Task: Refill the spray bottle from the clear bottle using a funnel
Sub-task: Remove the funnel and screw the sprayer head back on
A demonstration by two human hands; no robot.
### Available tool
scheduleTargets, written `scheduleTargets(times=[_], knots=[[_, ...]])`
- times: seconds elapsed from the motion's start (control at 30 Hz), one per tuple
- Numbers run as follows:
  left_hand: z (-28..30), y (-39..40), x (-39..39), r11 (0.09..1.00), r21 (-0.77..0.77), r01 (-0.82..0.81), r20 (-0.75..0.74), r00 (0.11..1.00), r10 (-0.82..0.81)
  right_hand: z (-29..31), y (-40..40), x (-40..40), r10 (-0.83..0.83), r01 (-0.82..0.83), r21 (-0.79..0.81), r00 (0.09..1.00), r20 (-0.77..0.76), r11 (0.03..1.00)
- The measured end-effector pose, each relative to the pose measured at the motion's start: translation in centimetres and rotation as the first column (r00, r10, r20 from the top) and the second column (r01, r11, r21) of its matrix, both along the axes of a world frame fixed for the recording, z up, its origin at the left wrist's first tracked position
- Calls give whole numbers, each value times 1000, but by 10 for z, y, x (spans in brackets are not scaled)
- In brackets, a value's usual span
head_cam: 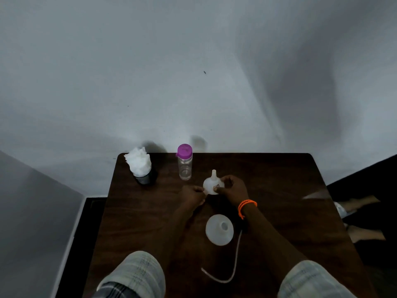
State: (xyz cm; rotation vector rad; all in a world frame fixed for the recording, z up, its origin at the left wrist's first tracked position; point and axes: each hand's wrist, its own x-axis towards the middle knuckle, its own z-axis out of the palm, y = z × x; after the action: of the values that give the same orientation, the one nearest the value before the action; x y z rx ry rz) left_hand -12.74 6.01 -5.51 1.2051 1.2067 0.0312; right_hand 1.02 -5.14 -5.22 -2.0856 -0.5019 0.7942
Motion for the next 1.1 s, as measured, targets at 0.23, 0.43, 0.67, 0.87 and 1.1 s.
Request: scheduleTargets(times=[0.23,0.43,0.67,0.87,1.1], knots=[[-25,17,18,989,123,80,-22,997,-78,-22,25,18,59,-54,-82,996,65,995],[-63,29,30,950,234,205,-66,979,-194,-33,38,29,66,-49,-136,990,123,990],[-44,23,36,925,330,188,-53,982,-181,-38,42,32,67,-34,-163,977,203,986],[-33,2,12,939,317,134,-56,991,-123,-28,0,28,-10,49,-213,983,181,976],[-13,-33,-35,975,142,173,45,983,-181,-2,-71,19,0,44,-362,993,121,931]])
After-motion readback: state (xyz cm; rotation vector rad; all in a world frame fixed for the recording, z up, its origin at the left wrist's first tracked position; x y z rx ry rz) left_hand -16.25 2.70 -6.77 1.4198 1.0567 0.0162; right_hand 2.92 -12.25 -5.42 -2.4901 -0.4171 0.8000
